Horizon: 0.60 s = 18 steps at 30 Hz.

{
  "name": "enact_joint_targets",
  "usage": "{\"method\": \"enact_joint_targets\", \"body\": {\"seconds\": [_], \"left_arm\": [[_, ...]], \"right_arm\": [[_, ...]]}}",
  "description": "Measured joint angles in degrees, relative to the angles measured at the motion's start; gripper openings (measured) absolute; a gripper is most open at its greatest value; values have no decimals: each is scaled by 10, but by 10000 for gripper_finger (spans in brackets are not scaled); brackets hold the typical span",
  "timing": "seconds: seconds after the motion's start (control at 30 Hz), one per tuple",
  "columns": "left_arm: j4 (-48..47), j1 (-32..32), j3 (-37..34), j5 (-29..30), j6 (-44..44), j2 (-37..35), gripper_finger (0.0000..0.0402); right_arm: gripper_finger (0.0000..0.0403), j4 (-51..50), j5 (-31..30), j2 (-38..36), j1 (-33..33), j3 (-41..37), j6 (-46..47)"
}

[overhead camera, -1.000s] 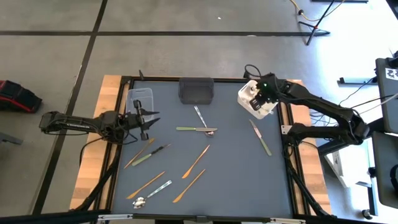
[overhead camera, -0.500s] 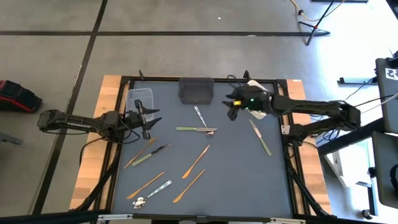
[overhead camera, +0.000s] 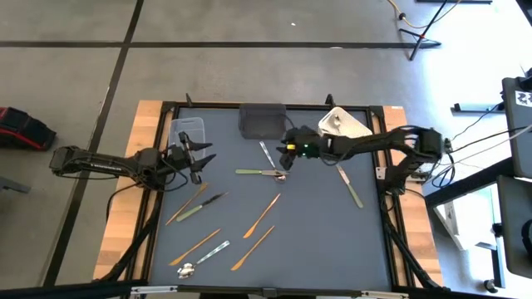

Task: Sort silverware by color (type)
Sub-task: Put the top blue spoon into the white bin

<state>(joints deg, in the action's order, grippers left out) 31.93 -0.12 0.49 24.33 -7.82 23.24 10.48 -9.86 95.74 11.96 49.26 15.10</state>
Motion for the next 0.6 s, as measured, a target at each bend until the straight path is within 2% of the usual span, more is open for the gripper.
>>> {"method": "enact_joint_targets", "body": {"seconds": [0.33,0.5,0.6], "left_arm": [[11,0,0,2,9,0,179],[11,0,0,2,17,0,179],[12,0,0,2,17,0,179]], "right_arm": [[149,-8,18,97,-35,54,12],[149,-34,-32,139,-46,95,20],[149,-52,-39,160,-45,115,23]]}}
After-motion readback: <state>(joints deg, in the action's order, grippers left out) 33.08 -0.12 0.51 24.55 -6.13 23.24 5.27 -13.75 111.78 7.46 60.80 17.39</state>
